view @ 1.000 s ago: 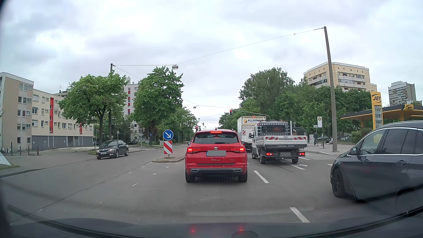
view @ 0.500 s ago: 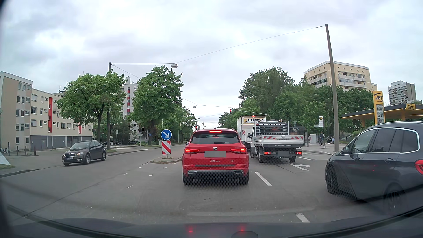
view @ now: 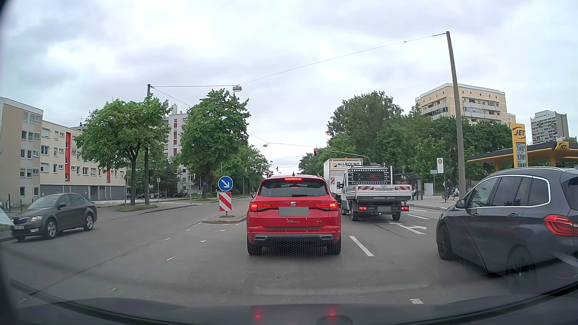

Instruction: Follow the waypoints while adhering to traffic rules and regulations

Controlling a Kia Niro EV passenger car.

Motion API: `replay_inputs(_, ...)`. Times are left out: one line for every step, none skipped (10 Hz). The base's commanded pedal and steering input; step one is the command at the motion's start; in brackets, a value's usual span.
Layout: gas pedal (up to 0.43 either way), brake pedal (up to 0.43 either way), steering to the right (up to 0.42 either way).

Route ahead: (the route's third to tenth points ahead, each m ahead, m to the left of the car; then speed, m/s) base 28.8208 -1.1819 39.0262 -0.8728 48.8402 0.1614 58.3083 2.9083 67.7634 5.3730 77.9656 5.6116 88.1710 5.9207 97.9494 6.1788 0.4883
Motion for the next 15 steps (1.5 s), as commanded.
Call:
replay_inputs(0.0,0.159,0.003)
replay_inputs(0.0,0.159,0.003)
replay_inputs(0.0,0.159,0.003)
replay_inputs(0.0,0.159,0.003)
replay_inputs(0.0,0.159,0.003)
replay_inputs(0.0,0.146,0.003)
replay_inputs(0.0,0.128,0.003)
replay_inputs(0.0,0.11,0.003)
replay_inputs(0.0,0.11,0.003)
replay_inputs(0.0,0.116,0.003)
replay_inputs(0.0,0.128,0.003)
replay_inputs(0.0,0.128,0.003)
replay_inputs(0.0,0.128,0.003)
replay_inputs(0.0,0.128,0.003)
replay_inputs(0.0,0.128,0.003)
